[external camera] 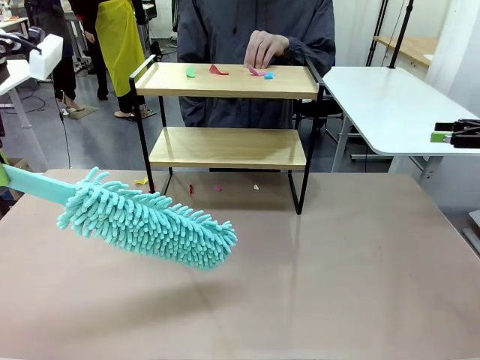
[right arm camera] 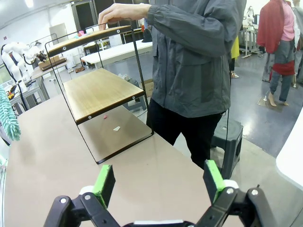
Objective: Clean the shelf.
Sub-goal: Clean the specific section of the Shelf indicated by the human with the Duster.
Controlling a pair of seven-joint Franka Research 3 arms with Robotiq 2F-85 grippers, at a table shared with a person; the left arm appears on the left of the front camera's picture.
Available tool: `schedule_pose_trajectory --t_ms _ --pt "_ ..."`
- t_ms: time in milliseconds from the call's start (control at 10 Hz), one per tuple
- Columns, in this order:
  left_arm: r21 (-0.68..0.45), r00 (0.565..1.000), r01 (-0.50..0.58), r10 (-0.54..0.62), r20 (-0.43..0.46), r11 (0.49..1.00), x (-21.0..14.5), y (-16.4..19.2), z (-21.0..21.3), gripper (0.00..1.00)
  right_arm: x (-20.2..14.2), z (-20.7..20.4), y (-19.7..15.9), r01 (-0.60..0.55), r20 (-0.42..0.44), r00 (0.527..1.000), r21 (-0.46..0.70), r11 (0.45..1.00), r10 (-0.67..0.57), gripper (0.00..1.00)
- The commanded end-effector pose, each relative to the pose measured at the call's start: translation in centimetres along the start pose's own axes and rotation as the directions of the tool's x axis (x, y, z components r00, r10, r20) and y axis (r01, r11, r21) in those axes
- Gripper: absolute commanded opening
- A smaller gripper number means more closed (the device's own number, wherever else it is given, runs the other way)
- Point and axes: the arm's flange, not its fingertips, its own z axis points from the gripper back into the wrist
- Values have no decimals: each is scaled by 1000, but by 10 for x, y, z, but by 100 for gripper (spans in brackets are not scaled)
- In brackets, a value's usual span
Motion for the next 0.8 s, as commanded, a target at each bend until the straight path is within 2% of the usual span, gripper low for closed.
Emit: schedule_pose_trajectory --t_ms 0,500,700 --pt "-1 1000 -4 4 0 1000 -2 -1 3 13 3 -1 0 -6 0 1000 0 1000 6 100" --pt "0 1000 0 0 0 1000 0 0 0 13 3 -1 0 -6 0 1000 0 1000 6 100" --pt "-51 991 65 -58 122 997 7 -4 26 13 3 -1 0 -6 0 1000 0 1000 6 100"
